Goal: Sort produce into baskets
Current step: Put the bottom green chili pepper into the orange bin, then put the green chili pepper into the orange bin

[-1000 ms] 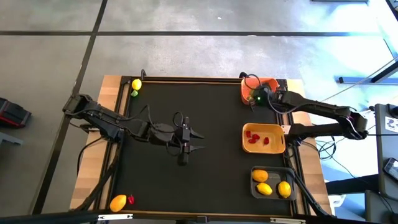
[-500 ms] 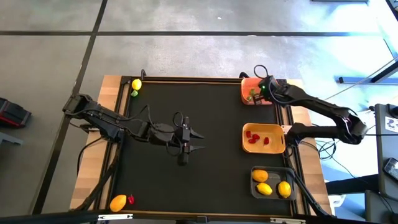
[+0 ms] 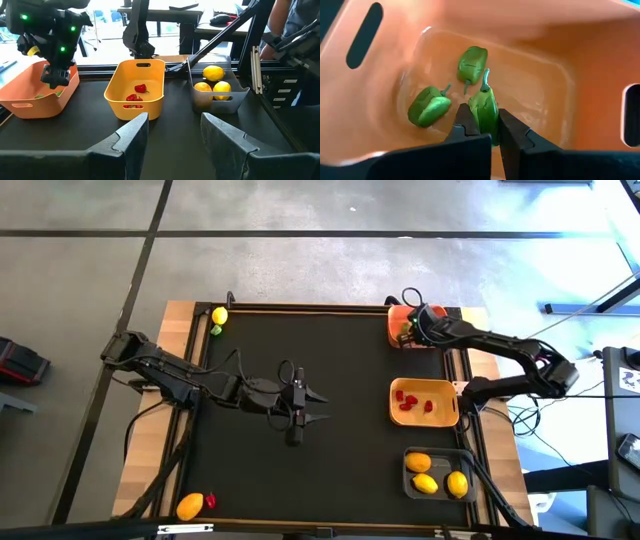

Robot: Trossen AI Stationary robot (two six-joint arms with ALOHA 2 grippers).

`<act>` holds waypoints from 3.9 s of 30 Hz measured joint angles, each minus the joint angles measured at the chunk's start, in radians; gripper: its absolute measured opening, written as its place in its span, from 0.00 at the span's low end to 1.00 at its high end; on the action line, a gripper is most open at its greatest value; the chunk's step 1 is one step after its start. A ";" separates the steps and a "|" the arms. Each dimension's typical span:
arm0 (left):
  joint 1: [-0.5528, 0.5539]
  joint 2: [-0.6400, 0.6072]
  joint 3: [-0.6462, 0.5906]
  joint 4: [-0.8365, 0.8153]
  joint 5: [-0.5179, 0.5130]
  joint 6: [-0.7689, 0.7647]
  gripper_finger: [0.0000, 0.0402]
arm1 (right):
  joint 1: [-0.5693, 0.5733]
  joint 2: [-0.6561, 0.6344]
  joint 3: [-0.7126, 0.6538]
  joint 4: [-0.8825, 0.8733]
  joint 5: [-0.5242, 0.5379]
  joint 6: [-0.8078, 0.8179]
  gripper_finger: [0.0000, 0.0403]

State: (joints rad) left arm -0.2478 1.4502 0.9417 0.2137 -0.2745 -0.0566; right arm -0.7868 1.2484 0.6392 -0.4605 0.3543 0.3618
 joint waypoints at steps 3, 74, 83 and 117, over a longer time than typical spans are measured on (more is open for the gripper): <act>0.000 0.000 0.000 0.001 0.000 -0.001 0.44 | 0.000 0.020 0.000 0.017 -0.007 -0.001 0.03; 0.533 -0.199 0.000 -1.178 -0.350 -0.483 0.44 | 0.853 -0.208 0.039 0.385 -0.258 -0.056 0.74; 0.830 -0.004 0.000 -1.278 -0.336 -0.375 0.44 | 0.855 -0.179 0.039 0.390 -0.258 -0.053 0.74; 1.165 0.477 0.106 -1.261 -0.451 -0.252 0.37 | 0.920 -0.169 0.039 0.385 -0.250 -0.027 0.74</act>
State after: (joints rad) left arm 0.9172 1.9271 1.0478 -1.0473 -0.7256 -0.3090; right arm 0.1332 1.0794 0.6781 -0.0757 0.1047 0.3351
